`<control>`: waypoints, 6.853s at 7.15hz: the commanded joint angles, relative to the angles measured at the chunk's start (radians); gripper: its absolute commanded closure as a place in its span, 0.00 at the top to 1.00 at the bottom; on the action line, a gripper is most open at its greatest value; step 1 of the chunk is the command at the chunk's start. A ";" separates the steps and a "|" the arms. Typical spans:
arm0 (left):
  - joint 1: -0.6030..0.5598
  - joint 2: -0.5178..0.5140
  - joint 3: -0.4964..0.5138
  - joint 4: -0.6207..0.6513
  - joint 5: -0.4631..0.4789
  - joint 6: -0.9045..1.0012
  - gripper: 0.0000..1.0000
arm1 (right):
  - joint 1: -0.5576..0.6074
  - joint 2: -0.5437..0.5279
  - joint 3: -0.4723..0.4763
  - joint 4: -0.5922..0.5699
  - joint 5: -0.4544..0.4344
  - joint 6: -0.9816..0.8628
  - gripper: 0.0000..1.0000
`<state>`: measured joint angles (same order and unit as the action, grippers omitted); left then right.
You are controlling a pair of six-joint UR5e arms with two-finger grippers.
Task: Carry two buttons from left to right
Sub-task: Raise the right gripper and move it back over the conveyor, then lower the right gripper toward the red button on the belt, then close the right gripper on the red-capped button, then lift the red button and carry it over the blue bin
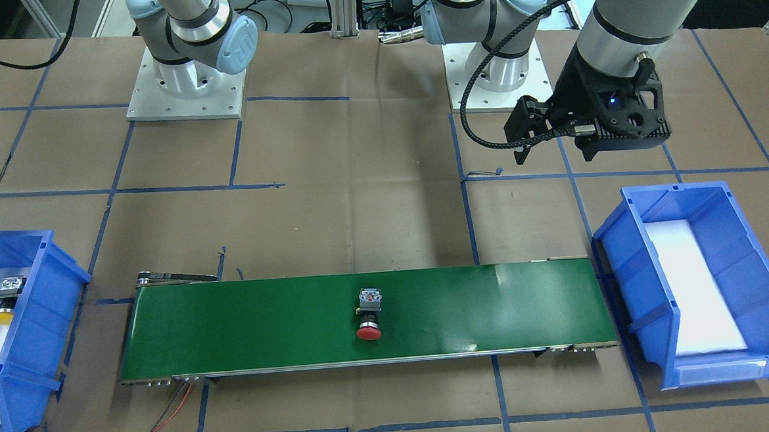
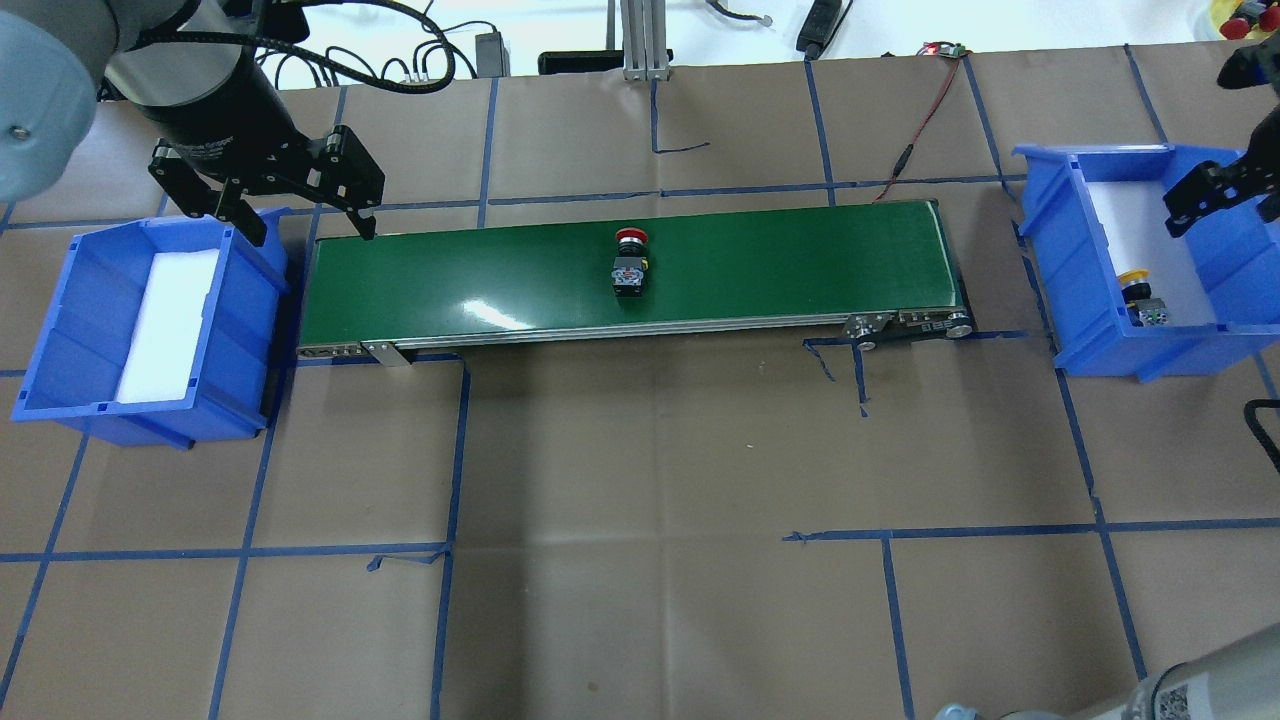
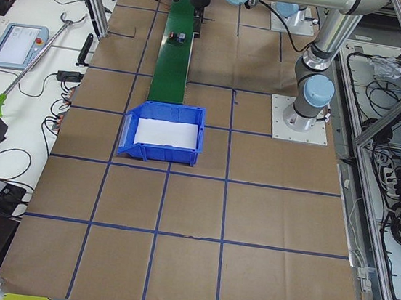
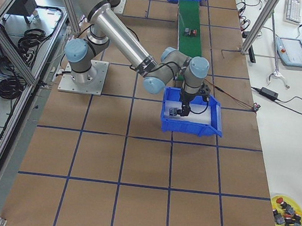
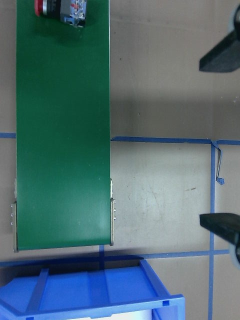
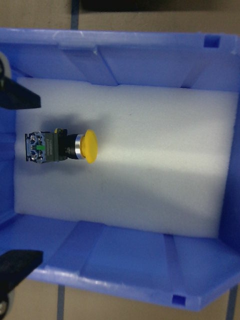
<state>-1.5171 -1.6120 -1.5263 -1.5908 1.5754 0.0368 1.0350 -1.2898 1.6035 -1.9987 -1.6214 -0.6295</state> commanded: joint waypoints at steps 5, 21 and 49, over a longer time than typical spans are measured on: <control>0.000 0.000 0.000 0.000 0.000 -0.002 1.00 | 0.239 -0.112 -0.126 0.276 0.000 0.351 1.00; 0.002 0.000 0.000 0.002 0.000 0.000 1.00 | 0.563 -0.051 0.069 -0.002 0.084 0.783 0.99; 0.002 0.000 0.000 0.002 -0.002 -0.006 1.00 | 0.036 0.228 -0.376 0.202 0.054 0.007 0.04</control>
<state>-1.5156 -1.6125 -1.5261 -1.5892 1.5739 0.0318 1.1167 -1.1391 1.2445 -1.7055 -1.5725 -0.5474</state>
